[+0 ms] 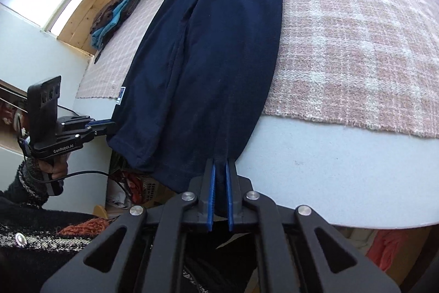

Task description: Fold clothes

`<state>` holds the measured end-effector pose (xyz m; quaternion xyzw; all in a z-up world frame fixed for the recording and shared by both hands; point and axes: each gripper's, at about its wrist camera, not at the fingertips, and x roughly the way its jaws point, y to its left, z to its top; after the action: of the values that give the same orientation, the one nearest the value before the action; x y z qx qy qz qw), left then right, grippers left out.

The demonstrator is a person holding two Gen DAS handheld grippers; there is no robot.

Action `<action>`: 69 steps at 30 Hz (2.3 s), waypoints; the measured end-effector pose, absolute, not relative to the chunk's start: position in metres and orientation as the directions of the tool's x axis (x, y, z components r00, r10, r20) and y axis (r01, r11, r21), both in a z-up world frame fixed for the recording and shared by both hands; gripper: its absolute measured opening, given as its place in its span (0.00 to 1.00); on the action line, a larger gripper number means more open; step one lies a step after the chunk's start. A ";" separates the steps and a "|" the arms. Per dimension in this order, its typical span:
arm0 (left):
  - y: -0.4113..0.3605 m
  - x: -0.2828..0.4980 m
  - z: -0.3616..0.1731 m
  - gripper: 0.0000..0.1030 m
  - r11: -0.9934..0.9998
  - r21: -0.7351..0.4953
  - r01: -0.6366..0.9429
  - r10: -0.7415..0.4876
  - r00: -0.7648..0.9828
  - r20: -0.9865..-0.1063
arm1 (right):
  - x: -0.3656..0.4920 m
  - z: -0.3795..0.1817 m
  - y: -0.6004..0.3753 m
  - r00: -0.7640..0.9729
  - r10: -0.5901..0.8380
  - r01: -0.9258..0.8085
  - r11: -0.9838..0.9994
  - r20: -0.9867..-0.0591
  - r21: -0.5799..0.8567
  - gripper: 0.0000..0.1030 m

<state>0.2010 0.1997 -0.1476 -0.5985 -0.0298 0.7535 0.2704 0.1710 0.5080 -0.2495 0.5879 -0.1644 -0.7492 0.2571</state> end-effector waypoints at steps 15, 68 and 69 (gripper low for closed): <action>0.165 0.111 -0.084 0.04 -0.662 -0.725 -0.189 0.746 -0.255 -0.615 | 0.088 -0.207 0.555 -0.336 -0.892 0.070 -0.342 -0.301 0.937 0.04; 0.213 -0.121 -0.142 0.05 -0.772 -0.211 -0.600 0.442 -0.267 -0.856 | -0.135 -0.242 0.489 -0.257 -0.407 0.534 -0.816 -0.877 0.222 0.11; 0.210 -0.120 -0.139 0.04 -0.772 -0.219 -0.597 0.449 -0.269 -0.852 | -0.135 -0.239 0.488 -0.258 -0.403 0.537 -0.815 -0.878 0.217 0.11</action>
<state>-0.1197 0.2103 -0.1395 -0.5068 0.0727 0.7932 0.3297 -0.1346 0.4884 -0.2392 0.5315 0.0629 -0.7906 0.2975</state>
